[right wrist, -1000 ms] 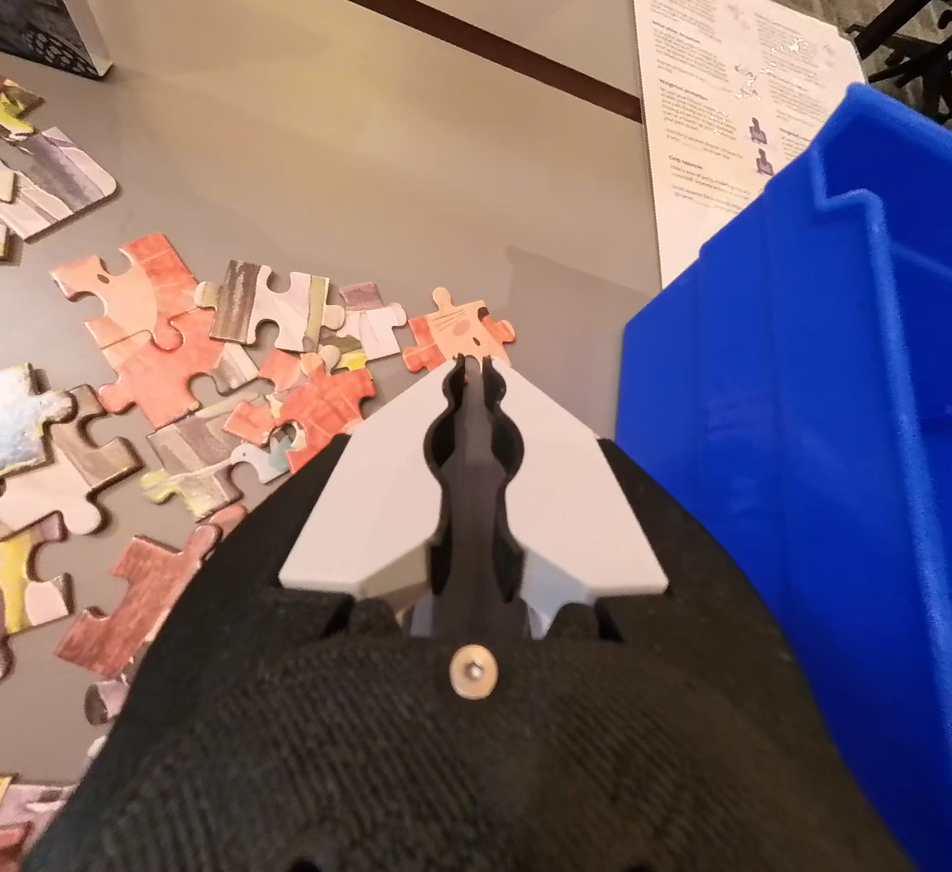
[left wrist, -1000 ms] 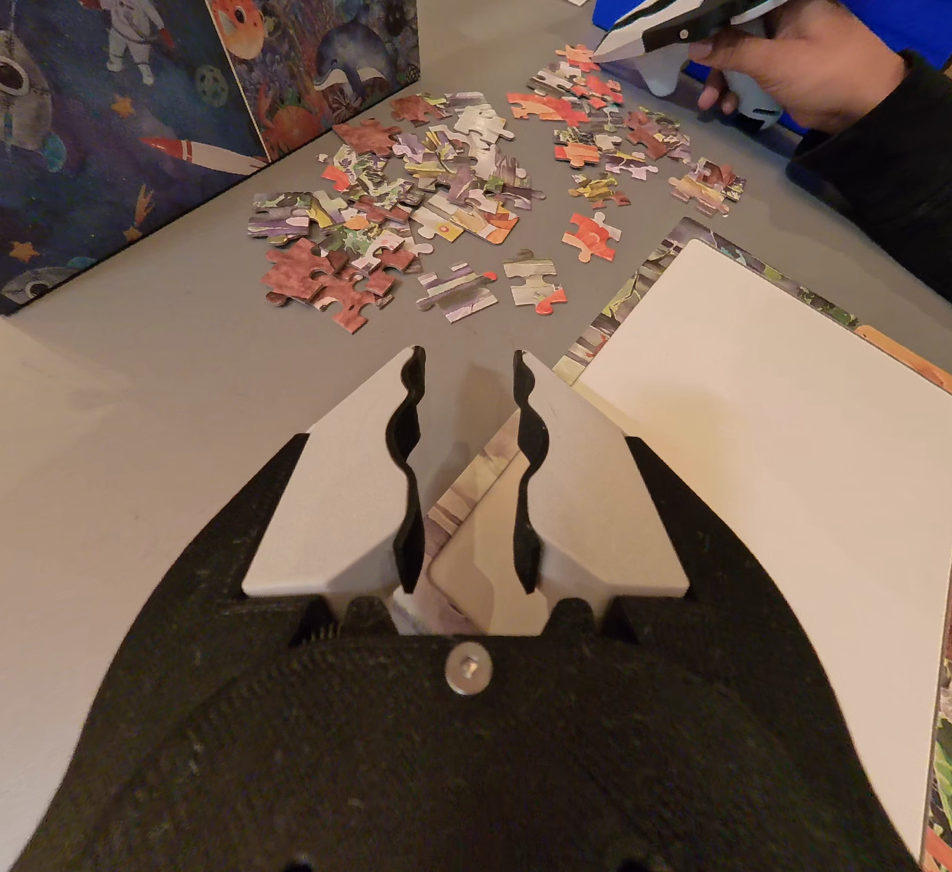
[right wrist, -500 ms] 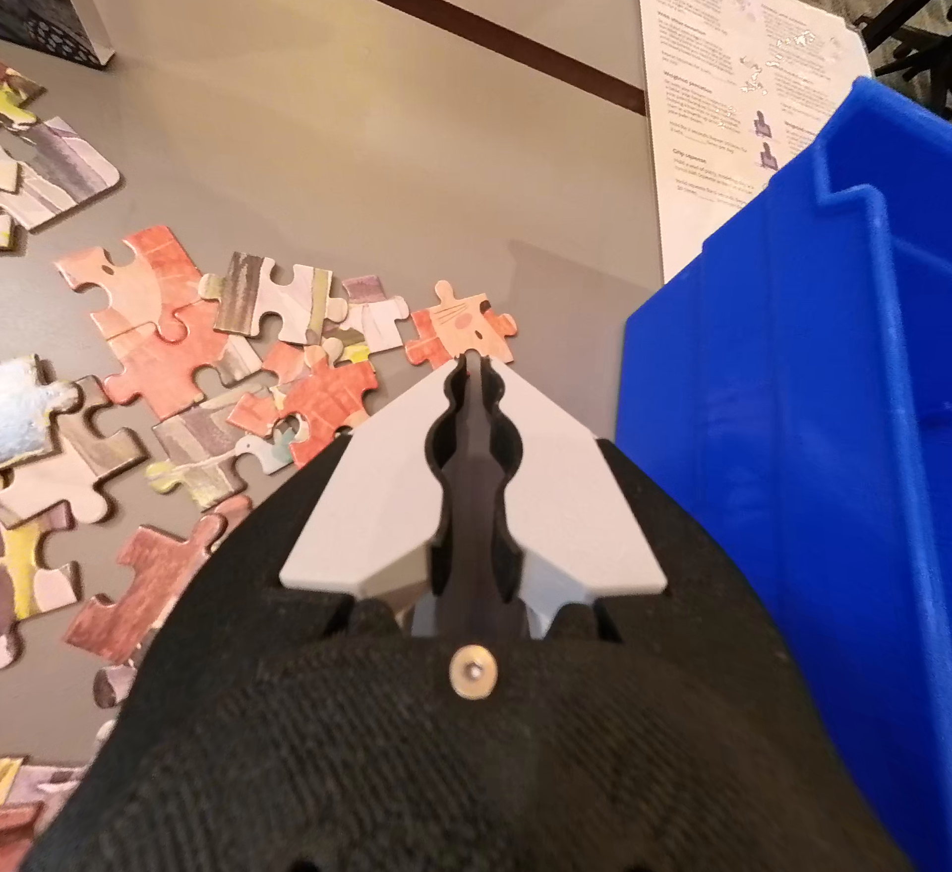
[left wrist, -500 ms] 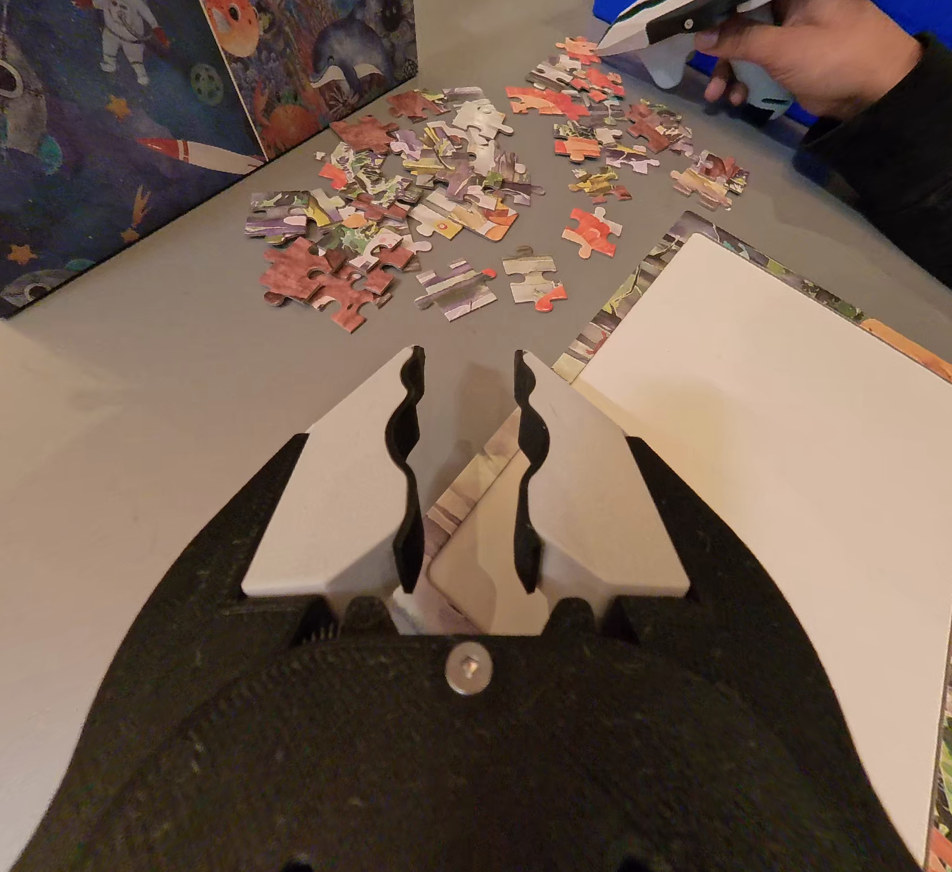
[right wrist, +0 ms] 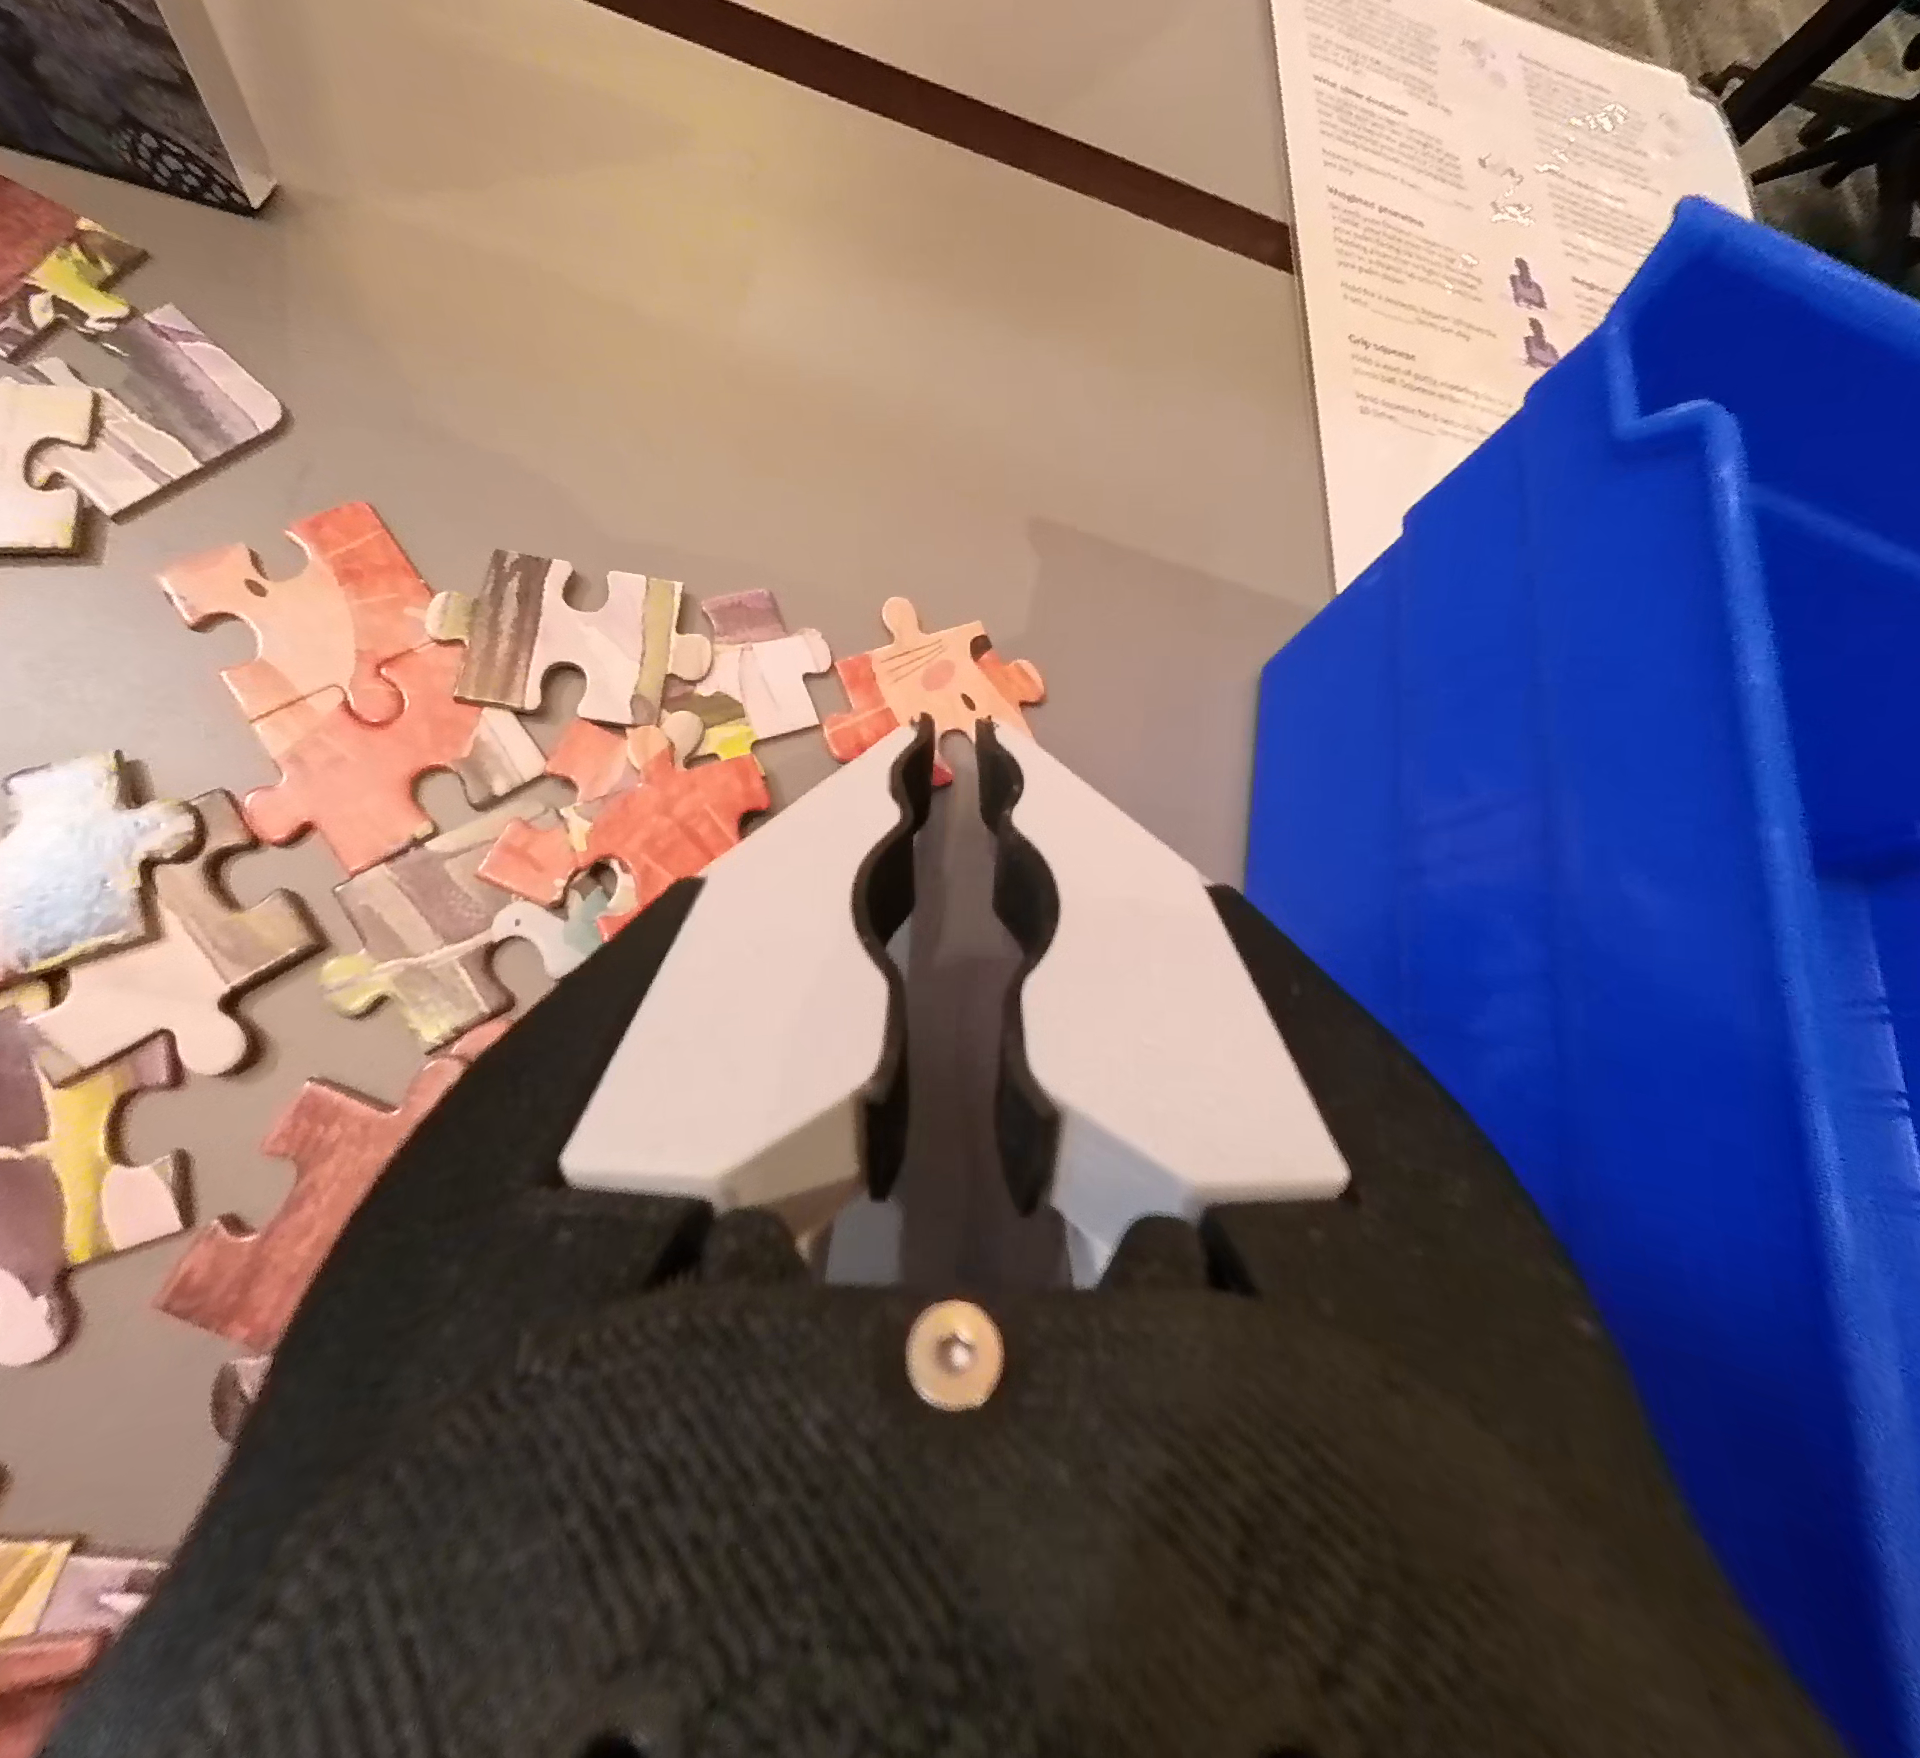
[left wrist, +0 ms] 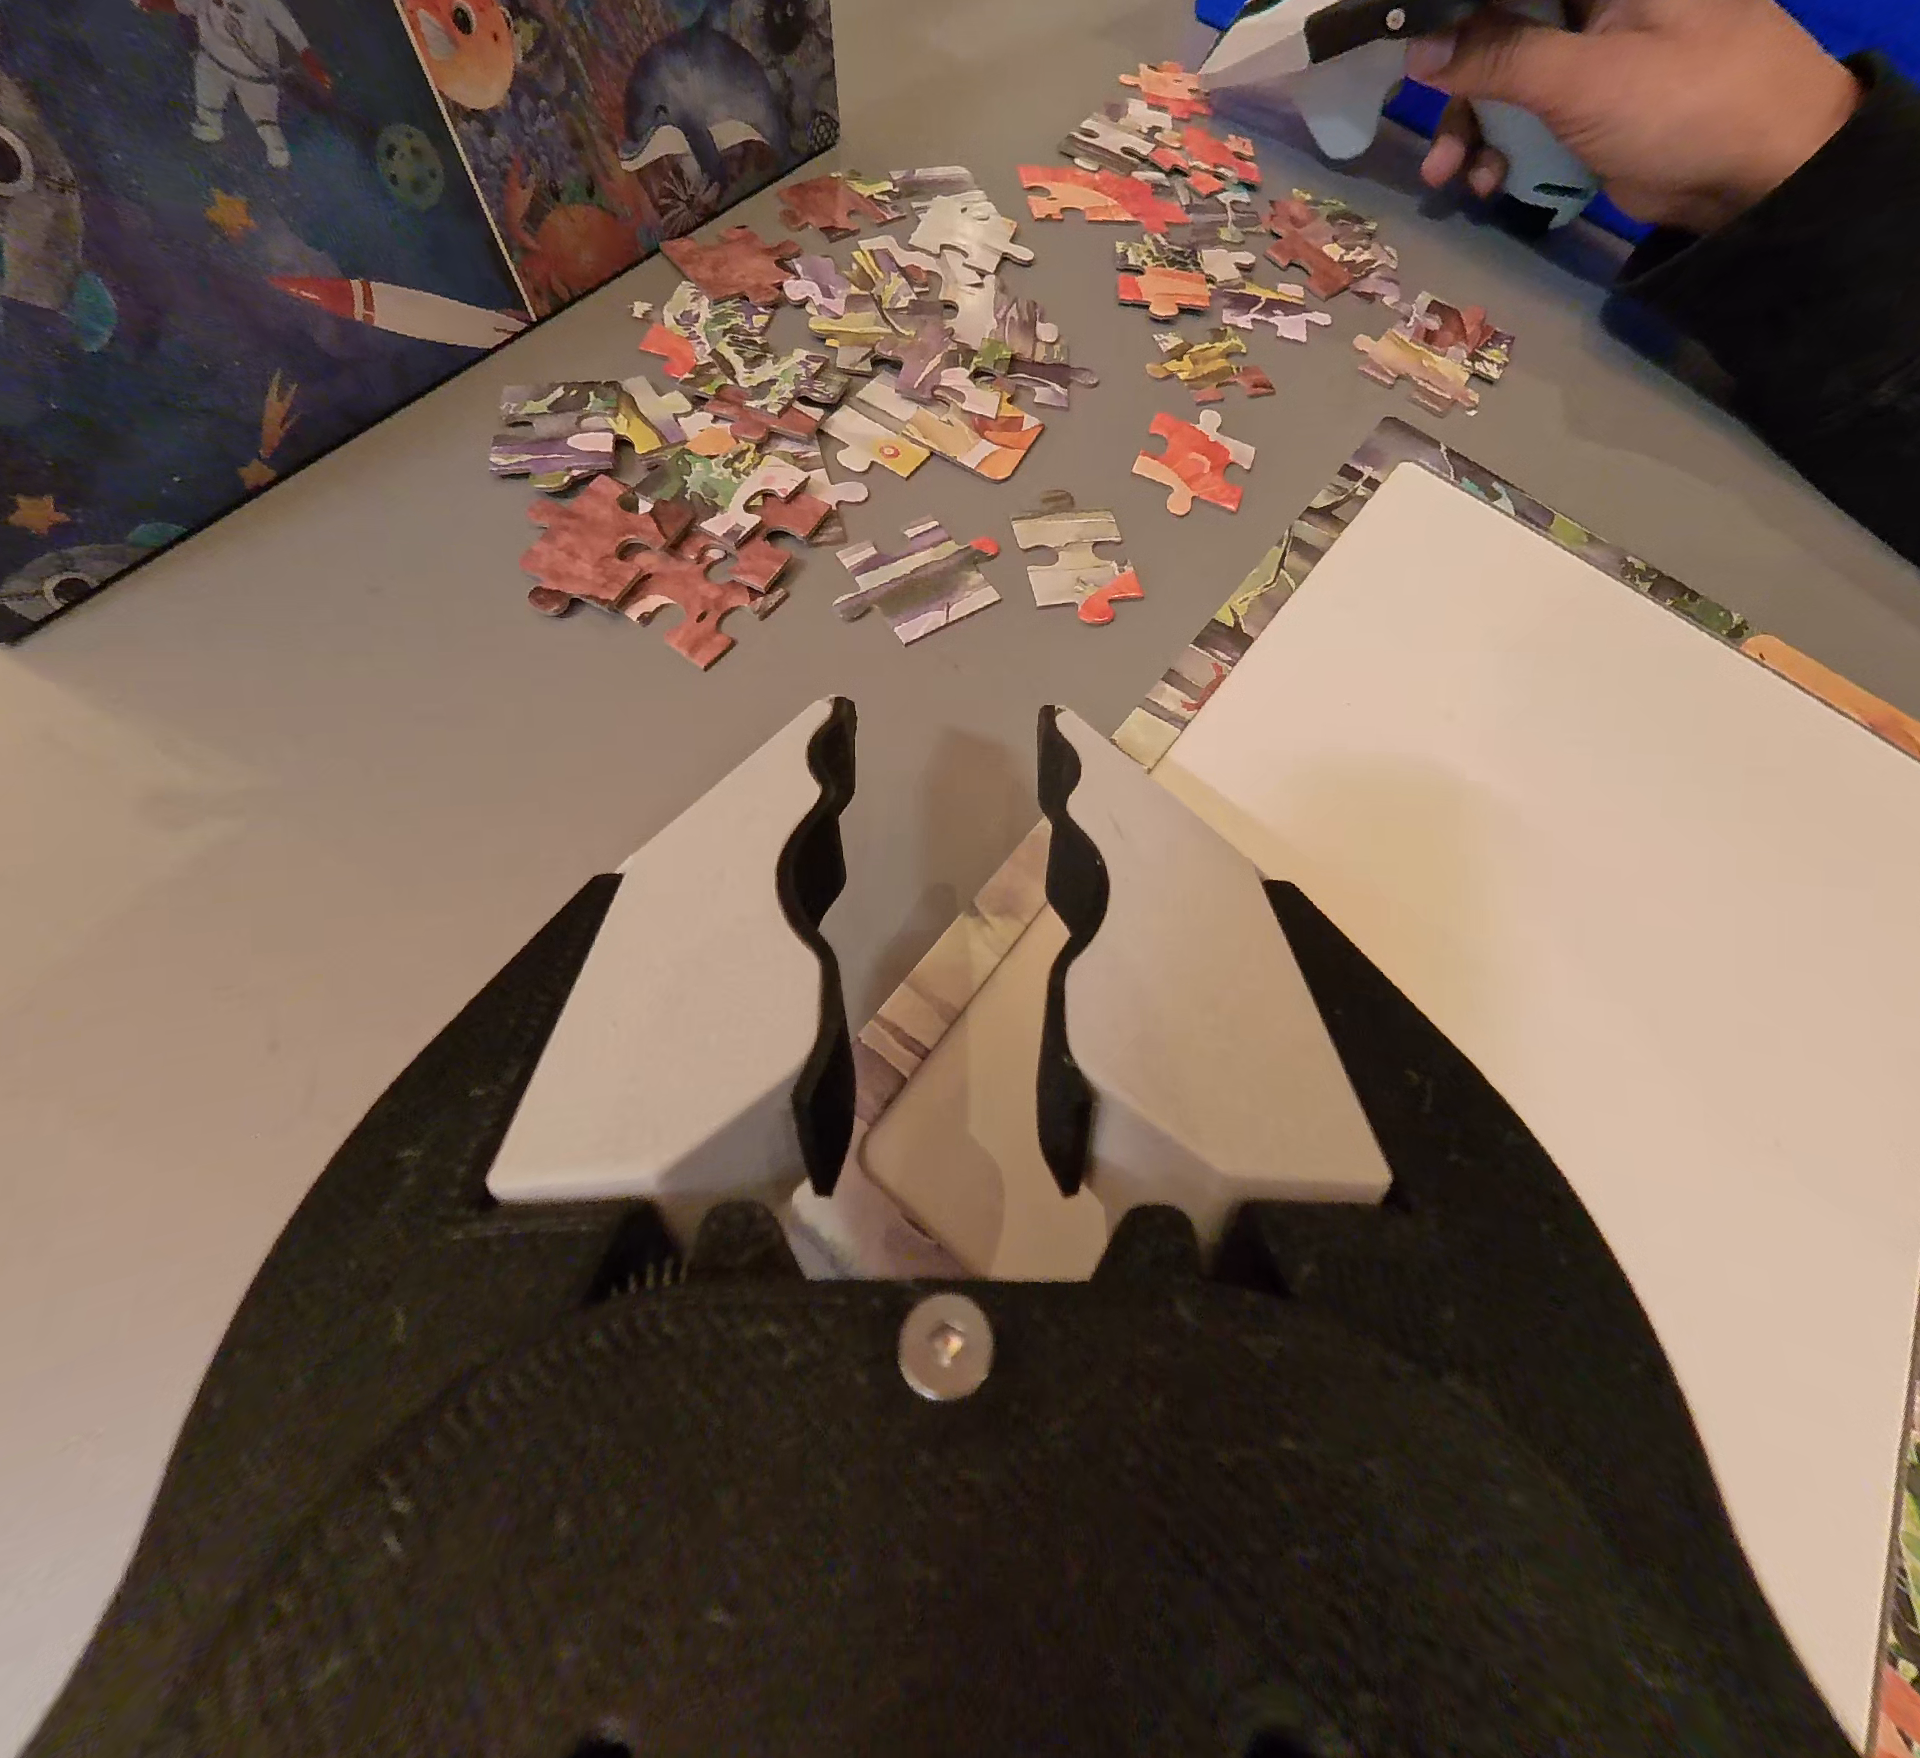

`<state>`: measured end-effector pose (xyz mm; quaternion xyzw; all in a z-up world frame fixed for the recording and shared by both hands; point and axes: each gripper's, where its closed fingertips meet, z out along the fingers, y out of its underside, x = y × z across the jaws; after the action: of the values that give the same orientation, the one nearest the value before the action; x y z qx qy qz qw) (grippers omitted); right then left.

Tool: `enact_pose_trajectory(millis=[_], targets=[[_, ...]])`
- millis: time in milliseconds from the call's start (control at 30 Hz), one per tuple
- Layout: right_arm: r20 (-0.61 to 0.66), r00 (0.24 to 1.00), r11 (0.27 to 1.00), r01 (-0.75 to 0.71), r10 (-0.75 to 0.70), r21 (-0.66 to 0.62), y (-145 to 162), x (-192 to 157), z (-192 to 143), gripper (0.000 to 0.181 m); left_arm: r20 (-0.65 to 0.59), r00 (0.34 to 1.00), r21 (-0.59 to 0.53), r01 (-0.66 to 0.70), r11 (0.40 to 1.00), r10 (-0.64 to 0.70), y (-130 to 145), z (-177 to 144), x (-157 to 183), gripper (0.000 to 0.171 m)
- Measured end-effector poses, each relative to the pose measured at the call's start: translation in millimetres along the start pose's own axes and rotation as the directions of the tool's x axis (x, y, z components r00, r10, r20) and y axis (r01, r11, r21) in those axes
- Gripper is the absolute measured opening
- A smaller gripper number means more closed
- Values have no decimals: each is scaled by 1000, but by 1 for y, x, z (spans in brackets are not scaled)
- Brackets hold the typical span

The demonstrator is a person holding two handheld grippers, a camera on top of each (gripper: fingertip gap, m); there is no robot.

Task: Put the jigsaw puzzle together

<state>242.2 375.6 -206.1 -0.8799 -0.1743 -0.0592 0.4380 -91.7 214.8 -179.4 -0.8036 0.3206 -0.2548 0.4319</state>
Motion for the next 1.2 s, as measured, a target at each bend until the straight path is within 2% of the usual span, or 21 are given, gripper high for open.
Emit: enact_pose_trajectory(millis=[333, 467, 600, 733, 967, 1033, 1100, 1200], targets=[[-7, 1000, 999, -26, 27, 26, -4, 5, 0, 7, 3, 1000, -5, -7, 1000, 7, 1, 1, 0, 34], [97, 995, 996, -43, 35, 81, -14, -10, -2, 42, 3, 1000, -5, -7, 1000, 7, 1, 1, 0, 34], [151, 986, 994, -88, 77, 64, -16, -12, 3, 49, 2, 1000, -7, -4, 1000, 4, 1, 1, 0, 34], [234, 959, 987, -163, 160, -7, -10, -14, 10, 70, 1, 1000, -4, -1, 1000, 1, 1, 0, 0, 34], [274, 946, 984, -168, 176, -53, -1, -22, 6, 66, 4, 1000, -7, -10, 1000, 10, 1, 1, 0, 34], [306, 935, 984, -162, 178, -78, 2, -29, -3, 60, 4, 1000, -7, -10, 1000, 10, 1, 1, 0, 34], [393, 900, 981, -157, 189, -113, 3, -45, -16, 47, 4, 1000, -6, -9, 1000, 9, 1, 1, 0, 34], [431, 882, 982, -170, 191, -87, -6, -50, -25, 45, 3, 1000, -5, -7, 1000, 7, 1, 0, 0, 34]])
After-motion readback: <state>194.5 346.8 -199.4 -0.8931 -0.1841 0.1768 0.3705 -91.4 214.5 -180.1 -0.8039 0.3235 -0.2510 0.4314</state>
